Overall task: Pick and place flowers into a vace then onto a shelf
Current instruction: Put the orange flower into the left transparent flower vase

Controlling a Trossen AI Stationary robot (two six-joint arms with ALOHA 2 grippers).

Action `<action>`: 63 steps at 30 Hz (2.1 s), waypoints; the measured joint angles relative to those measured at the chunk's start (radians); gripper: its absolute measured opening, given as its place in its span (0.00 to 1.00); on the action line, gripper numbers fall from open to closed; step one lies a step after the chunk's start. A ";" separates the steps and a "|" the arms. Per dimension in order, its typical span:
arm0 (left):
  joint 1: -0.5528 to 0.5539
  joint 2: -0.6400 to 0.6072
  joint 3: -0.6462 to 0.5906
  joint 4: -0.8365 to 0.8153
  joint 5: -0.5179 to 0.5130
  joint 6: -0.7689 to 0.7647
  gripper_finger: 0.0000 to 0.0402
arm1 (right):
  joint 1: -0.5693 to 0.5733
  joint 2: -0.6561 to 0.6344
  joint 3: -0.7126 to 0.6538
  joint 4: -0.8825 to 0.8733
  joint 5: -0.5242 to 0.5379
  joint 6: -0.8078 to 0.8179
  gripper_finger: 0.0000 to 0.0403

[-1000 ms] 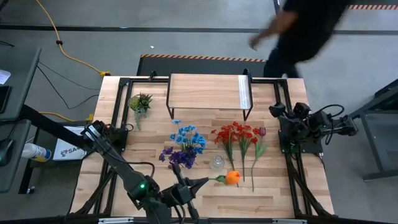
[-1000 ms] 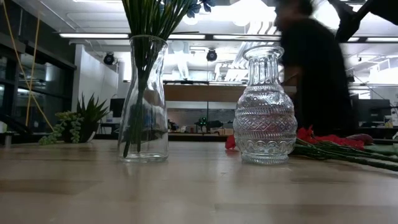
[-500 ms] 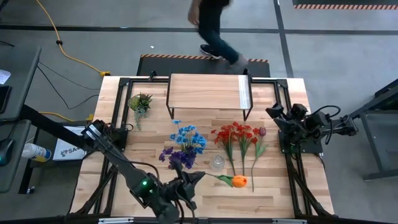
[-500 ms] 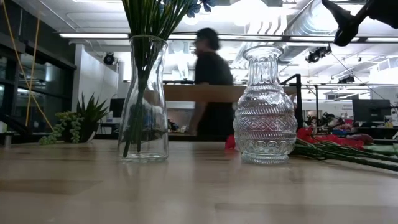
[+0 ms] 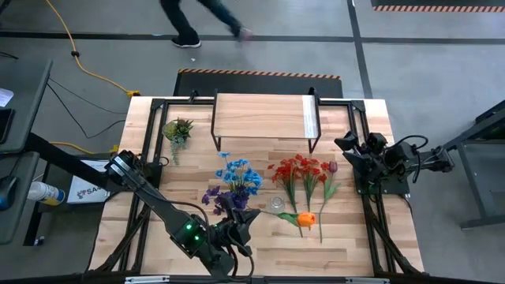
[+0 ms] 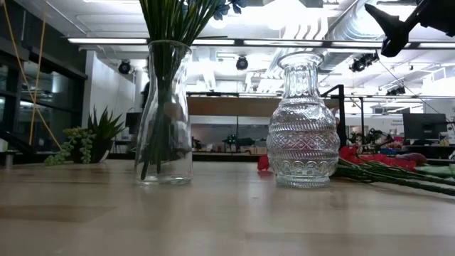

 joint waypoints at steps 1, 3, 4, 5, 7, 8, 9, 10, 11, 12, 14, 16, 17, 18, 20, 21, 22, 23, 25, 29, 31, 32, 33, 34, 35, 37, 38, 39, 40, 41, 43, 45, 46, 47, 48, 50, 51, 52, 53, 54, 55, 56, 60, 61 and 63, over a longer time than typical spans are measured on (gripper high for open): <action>0.000 0.000 -0.007 -0.002 -0.011 -0.007 0.05 | 0.000 0.000 0.000 0.000 0.000 0.000 0.81; 0.000 0.000 -0.014 -0.001 -0.050 -0.009 0.05 | 0.000 0.000 0.000 0.000 0.000 0.000 0.81; 0.000 0.000 -0.019 0.009 -0.063 -0.011 0.05 | 0.000 0.000 0.000 0.000 0.000 0.000 0.81; 0.000 -0.001 -0.024 0.018 -0.072 -0.011 0.05 | 0.000 0.000 0.000 0.000 0.000 0.000 0.81; 0.000 -0.001 -0.026 0.018 -0.081 -0.010 0.05 | 0.000 0.000 0.000 -0.001 0.000 0.000 0.81; 0.000 0.000 -0.026 0.017 -0.089 -0.008 0.05 | 0.000 0.000 0.000 -0.001 0.000 0.000 0.81; 0.000 0.000 -0.026 0.012 -0.101 -0.008 0.05 | 0.000 0.000 0.000 -0.001 0.001 0.000 0.81; 0.000 -0.001 -0.026 0.007 -0.107 -0.011 0.05 | 0.000 0.000 0.000 -0.001 0.000 0.000 0.81; 0.000 -0.001 -0.027 0.005 -0.114 -0.011 0.05 | 0.000 0.000 0.000 -0.001 0.001 0.000 0.81; 0.000 0.000 -0.030 0.006 -0.123 -0.011 0.05 | 0.000 0.000 0.000 -0.001 0.001 0.000 0.81; 0.000 -0.001 -0.051 0.015 -0.144 -0.025 0.05 | 0.000 0.000 0.000 -0.001 0.009 0.001 0.81; 0.000 0.000 -0.079 0.012 -0.171 -0.064 0.05 | 0.000 0.000 0.000 -0.001 0.012 0.001 0.81; -0.001 0.000 -0.090 0.011 -0.182 -0.078 0.05 | 0.000 0.000 0.000 -0.001 0.012 0.000 0.81; 0.000 0.000 -0.098 0.012 -0.188 -0.087 0.05 | 0.000 0.000 0.000 -0.001 0.012 0.001 0.81; 0.000 0.000 -0.105 0.014 -0.193 -0.099 0.05 | 0.000 0.000 0.000 -0.001 0.018 0.003 0.81; 0.000 0.000 -0.107 0.011 -0.195 -0.101 0.05 | 0.000 0.000 0.000 -0.001 0.021 0.003 0.81; 0.000 0.000 -0.107 0.010 -0.200 -0.101 0.05 | 0.000 0.000 0.000 -0.002 0.026 0.003 0.81; 0.000 0.000 -0.107 0.009 -0.212 -0.101 0.05 | 0.000 0.000 0.000 -0.002 0.031 0.004 0.81; 0.000 0.000 -0.107 0.006 -0.225 -0.103 0.05 | 0.000 0.000 0.000 -0.002 0.038 0.004 0.81; 0.000 0.000 -0.107 -0.014 -0.238 -0.125 0.05 | 0.000 0.000 0.000 -0.002 0.038 0.004 0.81; 0.000 0.009 -0.107 -0.029 -0.252 -0.159 0.05 | 0.000 0.000 0.000 -0.002 0.038 0.004 0.81; 0.000 0.014 -0.107 -0.038 -0.262 -0.170 0.05 | 0.000 0.000 0.000 -0.002 0.038 0.004 0.81; 0.000 0.019 -0.108 -0.050 -0.270 -0.181 0.05 | 0.000 0.000 0.000 -0.002 0.038 0.004 0.81; 0.000 0.026 -0.108 -0.050 -0.284 -0.191 0.05 | 0.000 0.000 0.000 -0.002 0.038 0.004 0.81; 0.000 0.031 -0.107 -0.048 -0.291 -0.201 0.05 | 0.000 0.000 0.000 -0.002 0.038 0.004 0.81; 0.000 0.035 -0.107 -0.070 -0.303 -0.231 0.05 | 0.000 0.000 0.000 -0.002 0.039 0.004 0.81; 0.000 0.037 -0.107 -0.082 -0.307 -0.254 0.05 | 0.000 0.001 0.000 -0.003 0.040 0.004 0.81; 0.000 0.041 -0.107 -0.090 -0.311 -0.278 0.05 | 0.000 0.001 0.000 -0.005 0.041 0.005 0.81; 0.000 0.045 -0.106 -0.102 -0.319 -0.299 0.05 | 0.000 0.001 0.000 -0.006 0.042 0.008 0.81; 0.000 0.048 -0.107 -0.119 -0.332 -0.316 0.05 | 0.000 0.001 0.000 -0.009 0.042 0.008 0.81; 0.000 0.056 -0.108 -0.132 -0.342 -0.352 0.05 | 0.000 0.001 0.000 -0.010 0.042 0.008 0.81; -0.001 0.064 -0.106 -0.146 -0.347 -0.385 0.05 | 0.000 0.001 0.000 -0.010 0.042 0.008 0.81; -0.001 0.066 -0.107 -0.156 -0.349 -0.397 0.05 | 0.000 0.001 0.000 -0.011 0.042 0.008 0.81; -0.001 0.072 -0.108 -0.152 -0.349 -0.404 0.05 | 0.000 0.001 0.000 -0.011 0.042 0.008 0.81; 0.000 0.078 -0.106 -0.145 -0.352 -0.412 0.05 | 0.000 0.001 0.000 -0.011 0.042 0.008 0.81; -0.001 0.082 -0.108 -0.155 -0.368 -0.432 0.05 | 0.000 0.001 0.000 -0.012 0.042 0.008 0.81; -0.001 0.082 -0.109 -0.154 -0.371 -0.443 0.05 | 0.000 0.001 0.000 -0.016 0.042 0.008 0.81; -0.001 0.081 -0.107 -0.161 -0.375 -0.461 0.05 | 0.000 0.001 0.000 -0.018 0.042 0.008 0.81; -0.001 0.081 -0.107 -0.173 -0.376 -0.484 0.05 | 0.000 0.001 0.000 -0.019 0.042 0.009 0.81; -0.001 0.081 -0.107 -0.192 -0.378 -0.505 0.05 | 0.000 0.001 0.000 -0.019 0.042 0.011 0.81; -0.001 0.081 -0.107 -0.209 -0.381 -0.527 0.05 | 0.000 0.001 0.000 -0.018 0.042 0.011 0.81; -0.001 0.081 -0.107 -0.223 -0.382 -0.551 0.05 | 0.000 0.001 0.000 -0.018 0.039 0.011 0.81; -0.001 0.081 -0.107 -0.259 -0.386 -0.614 0.05 | 0.000 0.001 0.000 -0.018 0.038 0.012 0.81; -0.001 0.081 -0.107 -0.260 -0.386 -0.617 0.05 | 0.000 0.001 0.000 -0.018 0.038 0.011 0.81; -0.001 0.083 -0.107 -0.259 -0.386 -0.620 0.05 | 0.000 0.001 0.000 -0.018 0.038 0.016 0.81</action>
